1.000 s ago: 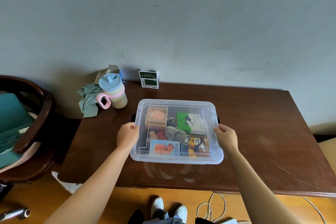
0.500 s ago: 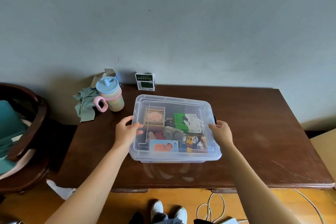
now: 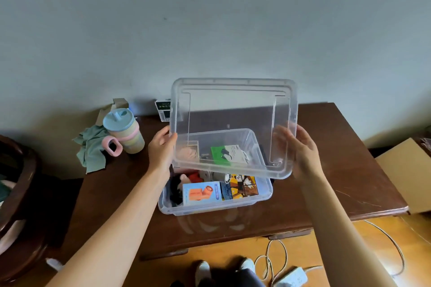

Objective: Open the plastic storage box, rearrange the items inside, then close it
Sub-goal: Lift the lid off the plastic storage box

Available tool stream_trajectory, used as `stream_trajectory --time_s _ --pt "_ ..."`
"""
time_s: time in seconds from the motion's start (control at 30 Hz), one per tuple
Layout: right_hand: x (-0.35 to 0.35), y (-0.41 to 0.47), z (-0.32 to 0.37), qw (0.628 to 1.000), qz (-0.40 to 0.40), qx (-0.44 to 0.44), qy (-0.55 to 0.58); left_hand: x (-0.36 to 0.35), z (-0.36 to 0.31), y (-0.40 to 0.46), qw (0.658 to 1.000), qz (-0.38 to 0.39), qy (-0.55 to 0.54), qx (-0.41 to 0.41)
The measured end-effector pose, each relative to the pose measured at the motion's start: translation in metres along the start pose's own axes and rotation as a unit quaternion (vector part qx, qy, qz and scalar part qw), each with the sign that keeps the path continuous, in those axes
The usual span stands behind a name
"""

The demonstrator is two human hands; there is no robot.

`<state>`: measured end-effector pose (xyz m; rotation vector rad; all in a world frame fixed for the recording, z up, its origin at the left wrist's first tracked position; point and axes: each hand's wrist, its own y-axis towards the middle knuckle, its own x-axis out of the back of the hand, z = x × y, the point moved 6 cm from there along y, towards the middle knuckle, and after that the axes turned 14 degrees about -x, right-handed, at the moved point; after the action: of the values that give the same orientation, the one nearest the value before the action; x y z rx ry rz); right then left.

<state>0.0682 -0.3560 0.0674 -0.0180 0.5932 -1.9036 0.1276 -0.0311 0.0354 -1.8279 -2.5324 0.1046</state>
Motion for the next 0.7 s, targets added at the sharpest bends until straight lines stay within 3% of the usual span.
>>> stream_trajectory --time_s 0.1,0.2,0.37,0.43,0.6,0.7 --pt "0.003 -0.008 0.022 0.997 0.018 0.062 0.050 -0.031 -0.011 0.003 1.000 0.019 0.004 -0.009" --pt "0.009 -0.011 0.045 0.993 0.030 0.115 0.023 -0.072 -0.021 -0.005 0.993 0.090 -0.067 0.046" --pt "0.016 -0.006 0.078 0.970 0.038 0.202 -0.132 -0.142 -0.044 -0.019 0.922 0.229 -0.273 0.151" --pt "0.021 -0.002 0.082 0.951 0.058 0.207 -0.221 -0.166 -0.049 -0.025 0.912 0.244 -0.283 0.170" --pt "0.059 0.023 0.082 0.913 0.099 0.162 -0.362 -0.214 -0.032 -0.039 0.925 0.225 -0.246 0.181" --pt "0.099 0.044 0.081 0.917 0.107 0.112 -0.368 -0.241 -0.014 -0.052 0.930 0.228 -0.226 0.181"
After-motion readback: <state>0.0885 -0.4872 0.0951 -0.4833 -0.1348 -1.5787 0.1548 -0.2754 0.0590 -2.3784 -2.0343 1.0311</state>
